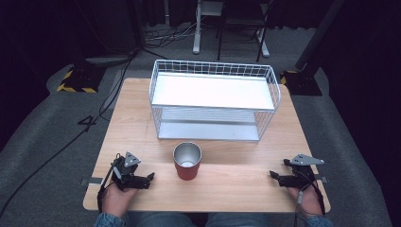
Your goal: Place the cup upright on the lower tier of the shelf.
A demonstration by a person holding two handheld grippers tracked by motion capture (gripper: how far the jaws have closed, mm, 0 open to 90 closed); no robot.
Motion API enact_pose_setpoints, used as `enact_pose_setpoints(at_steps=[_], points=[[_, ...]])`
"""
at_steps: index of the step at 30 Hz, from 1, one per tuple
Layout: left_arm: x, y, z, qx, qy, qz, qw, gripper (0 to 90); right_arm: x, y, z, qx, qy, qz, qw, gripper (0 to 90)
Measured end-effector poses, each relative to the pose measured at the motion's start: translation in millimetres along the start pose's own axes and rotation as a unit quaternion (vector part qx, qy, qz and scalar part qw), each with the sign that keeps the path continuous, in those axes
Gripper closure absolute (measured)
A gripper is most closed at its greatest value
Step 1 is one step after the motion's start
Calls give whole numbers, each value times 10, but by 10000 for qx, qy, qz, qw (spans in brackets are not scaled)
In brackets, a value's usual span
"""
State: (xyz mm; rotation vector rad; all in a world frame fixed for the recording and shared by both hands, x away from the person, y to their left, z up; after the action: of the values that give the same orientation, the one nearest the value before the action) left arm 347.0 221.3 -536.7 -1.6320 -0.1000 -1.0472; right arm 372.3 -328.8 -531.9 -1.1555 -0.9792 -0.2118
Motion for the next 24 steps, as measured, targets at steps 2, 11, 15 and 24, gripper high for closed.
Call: enact_pose_setpoints(at_steps=[2, 11, 15, 24], points=[[-2, 0, -7, 10, -22, -18, 10000, 0, 0, 0, -6, -38, 41, -4, 10000, 183], [34, -60, -37, 77, 7, -257, 9996, 0, 1, -1, -6, -49, 41, -7, 10000, 185], [63, -117, -50, -62, -78, -638, 9979, 0, 1, -1, -7, -63, 45, -13, 10000, 189], [167, -214, -212, -305, 361, -1260, 9909, 0, 1, -2, -11, -81, 64, -18, 9999, 192]])
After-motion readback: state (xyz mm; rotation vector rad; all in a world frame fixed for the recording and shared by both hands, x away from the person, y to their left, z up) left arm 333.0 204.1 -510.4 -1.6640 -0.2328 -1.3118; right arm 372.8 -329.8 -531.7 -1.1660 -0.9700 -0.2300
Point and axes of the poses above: each handheld gripper's, and its own axes: y roughly forward along the jaws, x roughly out of its top, z roughly to its left, the point moved 4 cm from there along y, roughly forward along the jaws, and after that the axes turned 5 degrees about y, right-handed, at the moved point
